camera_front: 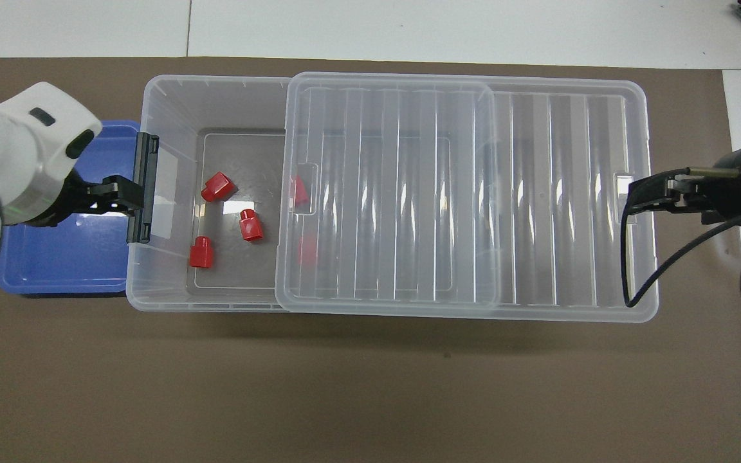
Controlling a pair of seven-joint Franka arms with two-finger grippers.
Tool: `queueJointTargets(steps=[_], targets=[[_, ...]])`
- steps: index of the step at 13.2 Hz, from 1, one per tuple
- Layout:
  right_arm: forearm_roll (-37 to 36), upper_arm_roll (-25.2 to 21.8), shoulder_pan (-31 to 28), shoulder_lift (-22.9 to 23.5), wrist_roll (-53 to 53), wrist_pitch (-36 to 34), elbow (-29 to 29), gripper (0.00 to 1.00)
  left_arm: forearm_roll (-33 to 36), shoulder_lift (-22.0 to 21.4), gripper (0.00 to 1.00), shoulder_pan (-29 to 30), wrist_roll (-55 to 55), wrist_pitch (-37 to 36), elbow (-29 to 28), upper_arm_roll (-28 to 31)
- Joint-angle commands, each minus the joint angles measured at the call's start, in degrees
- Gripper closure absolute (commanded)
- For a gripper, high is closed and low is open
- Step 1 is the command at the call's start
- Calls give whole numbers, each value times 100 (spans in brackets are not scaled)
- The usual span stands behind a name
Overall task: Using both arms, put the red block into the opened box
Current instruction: 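Withdraw the left gripper back over the blue tray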
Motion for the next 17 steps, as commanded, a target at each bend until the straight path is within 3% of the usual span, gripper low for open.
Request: queueJointTargets(steps=[1,5,9,17], targets=[[89,28,-74,-108,42,15,-117,0,54,-124,0,148,73,-58,-213,29],[80,19,-74,-108,59,-3,-117,0,-7,-133,0,156,99,20,-187,56],[80,19,-74,-117,77,6,-126,0,-973,-124,0,122,134,38,-126,548],[45,19,-100,-126,68,93,-179,0,-965,-142,0,121,143,108,-170,566]])
